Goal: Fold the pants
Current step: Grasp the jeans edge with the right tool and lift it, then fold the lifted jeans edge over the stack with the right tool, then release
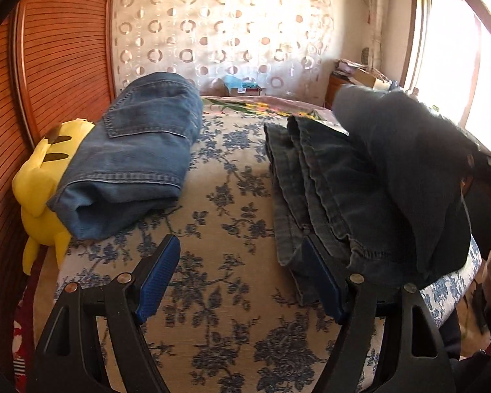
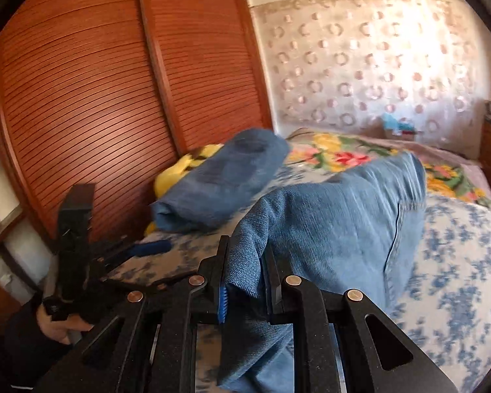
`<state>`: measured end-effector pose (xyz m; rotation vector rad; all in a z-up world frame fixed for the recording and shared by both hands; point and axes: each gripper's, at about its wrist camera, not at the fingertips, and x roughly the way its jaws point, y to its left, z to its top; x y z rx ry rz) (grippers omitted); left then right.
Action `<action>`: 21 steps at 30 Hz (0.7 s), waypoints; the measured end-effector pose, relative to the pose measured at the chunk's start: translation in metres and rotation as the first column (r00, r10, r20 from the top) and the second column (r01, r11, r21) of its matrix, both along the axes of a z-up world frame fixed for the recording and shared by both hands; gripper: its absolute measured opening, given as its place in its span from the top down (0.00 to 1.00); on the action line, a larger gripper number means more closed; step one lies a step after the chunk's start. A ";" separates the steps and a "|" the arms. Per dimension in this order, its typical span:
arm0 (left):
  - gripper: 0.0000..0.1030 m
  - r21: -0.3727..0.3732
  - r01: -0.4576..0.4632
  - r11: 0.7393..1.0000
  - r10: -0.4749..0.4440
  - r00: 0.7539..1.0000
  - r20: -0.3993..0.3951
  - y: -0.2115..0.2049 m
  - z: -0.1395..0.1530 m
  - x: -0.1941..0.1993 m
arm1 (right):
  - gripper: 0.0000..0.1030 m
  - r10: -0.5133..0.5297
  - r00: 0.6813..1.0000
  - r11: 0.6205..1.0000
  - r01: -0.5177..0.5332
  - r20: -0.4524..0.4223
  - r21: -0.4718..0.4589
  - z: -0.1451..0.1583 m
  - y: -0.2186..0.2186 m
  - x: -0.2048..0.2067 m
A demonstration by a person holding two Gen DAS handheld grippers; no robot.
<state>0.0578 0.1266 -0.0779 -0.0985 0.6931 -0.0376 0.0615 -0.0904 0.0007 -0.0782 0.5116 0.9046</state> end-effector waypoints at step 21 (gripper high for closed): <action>0.25 -0.014 -0.041 0.999 0.041 0.999 0.015 0.018 0.006 -0.001 | 0.56 0.101 0.982 0.986 -0.121 -0.161 -0.117 -0.035 0.013 0.032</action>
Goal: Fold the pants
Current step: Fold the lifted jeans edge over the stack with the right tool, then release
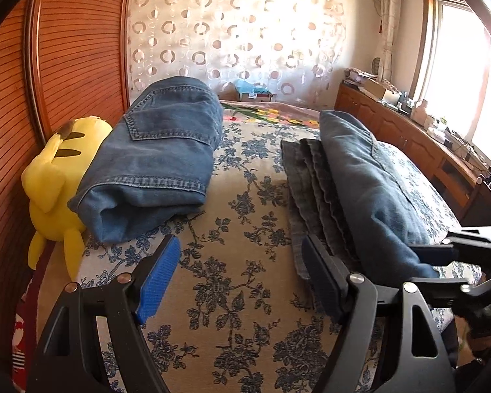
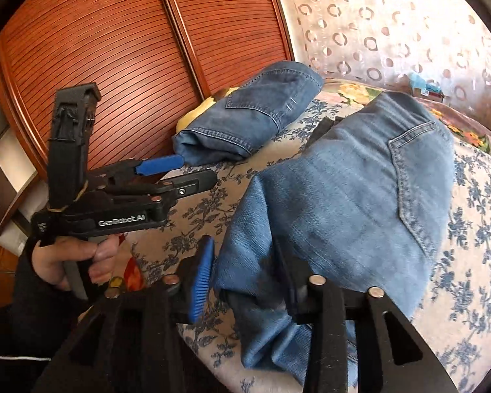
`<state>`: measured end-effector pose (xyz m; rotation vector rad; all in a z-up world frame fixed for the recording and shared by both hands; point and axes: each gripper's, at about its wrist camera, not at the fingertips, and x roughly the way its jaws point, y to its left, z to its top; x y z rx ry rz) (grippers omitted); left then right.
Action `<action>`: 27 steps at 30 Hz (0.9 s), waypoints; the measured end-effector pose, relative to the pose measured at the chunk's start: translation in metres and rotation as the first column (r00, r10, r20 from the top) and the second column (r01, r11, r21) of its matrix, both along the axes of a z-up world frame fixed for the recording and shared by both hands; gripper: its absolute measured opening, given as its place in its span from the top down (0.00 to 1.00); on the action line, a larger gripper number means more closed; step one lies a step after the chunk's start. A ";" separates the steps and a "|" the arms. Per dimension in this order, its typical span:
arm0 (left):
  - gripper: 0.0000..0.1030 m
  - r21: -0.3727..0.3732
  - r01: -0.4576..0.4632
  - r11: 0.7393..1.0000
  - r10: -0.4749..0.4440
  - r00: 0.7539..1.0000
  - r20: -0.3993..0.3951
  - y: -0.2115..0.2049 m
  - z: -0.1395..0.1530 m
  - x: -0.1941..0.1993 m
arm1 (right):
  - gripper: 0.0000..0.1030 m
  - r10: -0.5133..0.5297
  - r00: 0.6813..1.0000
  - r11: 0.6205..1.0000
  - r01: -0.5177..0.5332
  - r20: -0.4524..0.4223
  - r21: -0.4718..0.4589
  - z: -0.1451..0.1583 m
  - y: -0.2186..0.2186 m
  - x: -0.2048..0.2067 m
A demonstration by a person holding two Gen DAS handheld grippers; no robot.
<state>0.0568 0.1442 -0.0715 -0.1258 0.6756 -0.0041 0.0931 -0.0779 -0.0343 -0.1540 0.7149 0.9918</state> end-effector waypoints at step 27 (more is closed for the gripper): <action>0.58 -0.071 0.245 0.967 -0.246 0.969 -0.008 -0.074 -0.001 0.009 | 0.50 -0.347 0.930 0.938 0.347 0.122 0.018 -0.002 -0.047 0.074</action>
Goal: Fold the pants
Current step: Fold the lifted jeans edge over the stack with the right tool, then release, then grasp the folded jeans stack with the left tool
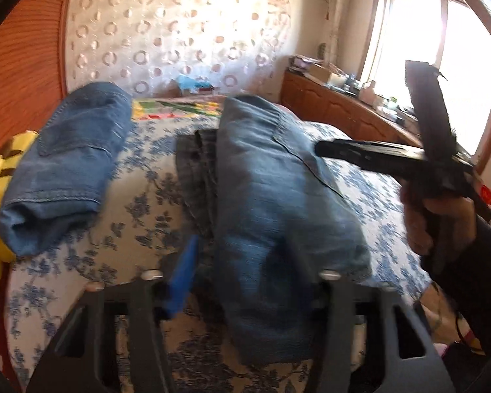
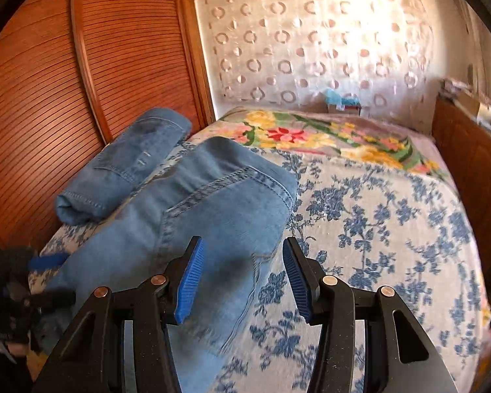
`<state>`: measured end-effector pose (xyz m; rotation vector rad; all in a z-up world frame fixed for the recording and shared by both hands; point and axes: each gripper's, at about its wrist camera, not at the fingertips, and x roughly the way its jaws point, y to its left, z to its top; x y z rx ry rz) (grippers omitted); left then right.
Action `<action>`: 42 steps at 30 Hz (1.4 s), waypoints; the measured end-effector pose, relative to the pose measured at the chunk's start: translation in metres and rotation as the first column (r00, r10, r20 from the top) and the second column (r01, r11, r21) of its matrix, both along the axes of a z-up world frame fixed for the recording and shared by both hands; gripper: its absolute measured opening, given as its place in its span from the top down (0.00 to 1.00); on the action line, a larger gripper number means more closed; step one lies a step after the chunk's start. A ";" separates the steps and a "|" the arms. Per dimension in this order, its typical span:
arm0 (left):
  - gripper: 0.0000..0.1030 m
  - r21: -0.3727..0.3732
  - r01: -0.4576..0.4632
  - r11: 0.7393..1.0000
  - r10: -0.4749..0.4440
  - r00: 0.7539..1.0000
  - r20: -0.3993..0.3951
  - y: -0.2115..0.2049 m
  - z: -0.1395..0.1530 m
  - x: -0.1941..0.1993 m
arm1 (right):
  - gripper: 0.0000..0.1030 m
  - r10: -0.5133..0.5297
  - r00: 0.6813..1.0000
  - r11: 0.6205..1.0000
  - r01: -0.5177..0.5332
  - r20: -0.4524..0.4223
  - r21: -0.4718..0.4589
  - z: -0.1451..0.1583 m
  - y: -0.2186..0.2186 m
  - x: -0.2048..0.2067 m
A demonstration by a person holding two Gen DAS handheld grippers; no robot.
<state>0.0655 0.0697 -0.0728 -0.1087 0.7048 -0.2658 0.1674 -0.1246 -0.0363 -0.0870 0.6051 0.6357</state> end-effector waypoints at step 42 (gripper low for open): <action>0.50 0.034 -0.086 0.996 0.087 0.996 -0.020 0.020 -0.007 -0.026 | 0.37 0.032 0.998 0.999 -0.034 -0.062 -0.038 -0.041 0.043 0.052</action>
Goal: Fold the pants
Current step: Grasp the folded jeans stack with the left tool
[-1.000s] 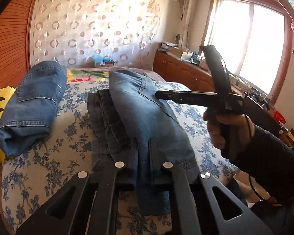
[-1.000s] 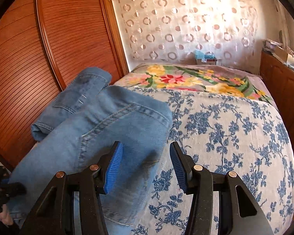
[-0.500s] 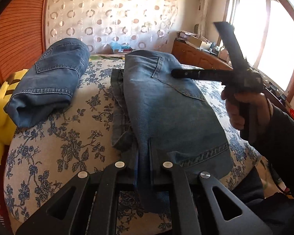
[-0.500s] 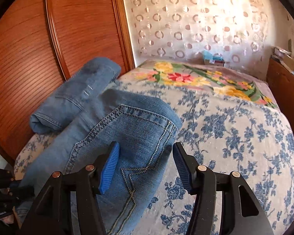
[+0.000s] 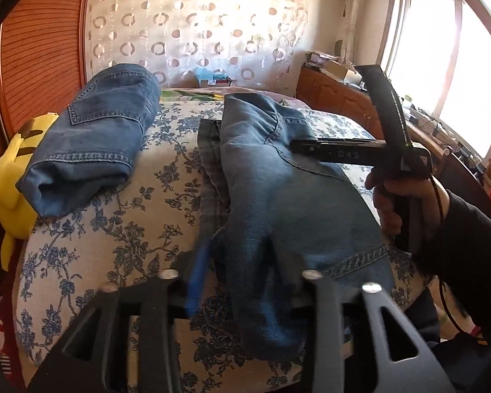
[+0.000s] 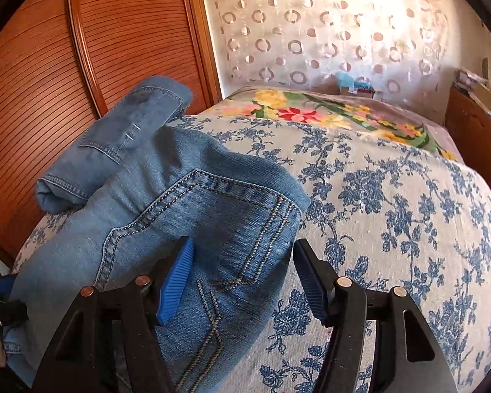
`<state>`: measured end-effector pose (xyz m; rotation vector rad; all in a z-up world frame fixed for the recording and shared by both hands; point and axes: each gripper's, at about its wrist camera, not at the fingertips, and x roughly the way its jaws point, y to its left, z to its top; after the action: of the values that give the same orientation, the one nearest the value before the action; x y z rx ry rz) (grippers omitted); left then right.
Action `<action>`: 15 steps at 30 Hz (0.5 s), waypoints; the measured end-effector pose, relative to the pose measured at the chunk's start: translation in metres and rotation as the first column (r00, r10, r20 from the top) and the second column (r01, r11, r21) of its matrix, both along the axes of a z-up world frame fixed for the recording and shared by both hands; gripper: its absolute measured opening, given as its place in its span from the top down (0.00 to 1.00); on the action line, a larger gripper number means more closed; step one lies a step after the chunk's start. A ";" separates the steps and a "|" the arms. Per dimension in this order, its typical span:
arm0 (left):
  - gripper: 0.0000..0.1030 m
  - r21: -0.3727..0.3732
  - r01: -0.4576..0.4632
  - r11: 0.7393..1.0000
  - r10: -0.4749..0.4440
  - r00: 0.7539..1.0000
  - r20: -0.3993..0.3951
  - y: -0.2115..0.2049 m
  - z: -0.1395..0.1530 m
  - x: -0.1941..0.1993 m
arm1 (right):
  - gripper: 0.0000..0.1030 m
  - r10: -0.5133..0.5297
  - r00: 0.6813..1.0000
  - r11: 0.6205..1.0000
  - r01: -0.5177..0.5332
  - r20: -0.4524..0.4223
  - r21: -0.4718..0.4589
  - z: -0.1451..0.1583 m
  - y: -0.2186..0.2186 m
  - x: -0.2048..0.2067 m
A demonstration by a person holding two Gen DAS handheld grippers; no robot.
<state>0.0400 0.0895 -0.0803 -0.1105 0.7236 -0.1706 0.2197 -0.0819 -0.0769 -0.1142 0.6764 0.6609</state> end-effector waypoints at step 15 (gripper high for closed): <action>0.23 -0.044 -0.001 0.999 -0.001 0.999 -0.042 0.009 -0.010 0.027 | 0.31 -0.009 0.999 0.999 0.011 -0.052 0.040 -0.002 0.000 0.003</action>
<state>0.0670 0.0982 -0.0903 -0.1567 0.7615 -0.1846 0.2222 -0.0820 -0.0784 -0.0563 0.7122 0.6695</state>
